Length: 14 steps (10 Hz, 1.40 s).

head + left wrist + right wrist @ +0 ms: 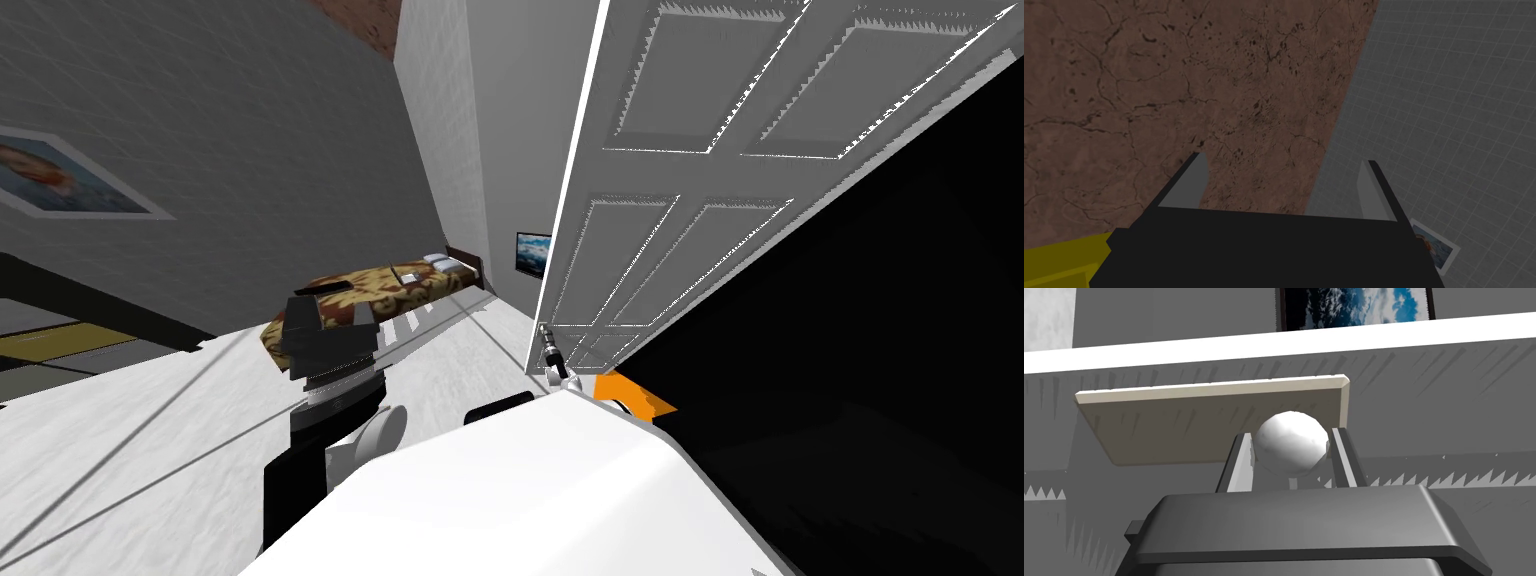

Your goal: Push the door open

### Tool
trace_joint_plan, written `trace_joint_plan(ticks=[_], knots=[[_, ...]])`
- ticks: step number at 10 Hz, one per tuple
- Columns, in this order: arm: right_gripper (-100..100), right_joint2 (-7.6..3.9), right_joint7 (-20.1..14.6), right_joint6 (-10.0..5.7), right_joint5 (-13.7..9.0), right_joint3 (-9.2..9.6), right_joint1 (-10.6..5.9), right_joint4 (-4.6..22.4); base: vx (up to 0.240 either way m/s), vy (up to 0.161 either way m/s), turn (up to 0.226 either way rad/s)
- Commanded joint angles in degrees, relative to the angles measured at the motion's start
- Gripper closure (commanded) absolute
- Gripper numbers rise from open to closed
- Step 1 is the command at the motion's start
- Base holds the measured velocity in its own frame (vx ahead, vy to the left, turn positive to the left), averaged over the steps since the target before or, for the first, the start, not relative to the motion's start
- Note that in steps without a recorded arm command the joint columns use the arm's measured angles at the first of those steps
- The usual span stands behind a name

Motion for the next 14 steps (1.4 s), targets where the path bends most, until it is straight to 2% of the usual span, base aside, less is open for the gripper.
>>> trace_joint_plan(ticks=[1,8,10,11,13,14], knots=[[100,0.00,0.0,0.00,0.0,0.00,0.00,0.0,0.071,0.026,-0.023],[100,-0.80,1.6,-0.20,-2.3,-4.26,0.31,0.2,0.185,0.030,-0.045],[100,-0.80,1.6,-0.20,-2.3,-4.26,0.31,0.2,0.102,0.024,-0.018],[100,-0.96,2.0,-0.24,-3.0,-5.44,0.44,0.2,0.134,0.040,-0.036],[100,-1.03,2.2,-0.26,-3.3,-5.99,0.50,0.2,0.179,0.045,-0.062],[100,-1.14,2.5,-0.28,-3.8,-6.91,0.59,0.3,0.178,0.034,-0.047]])
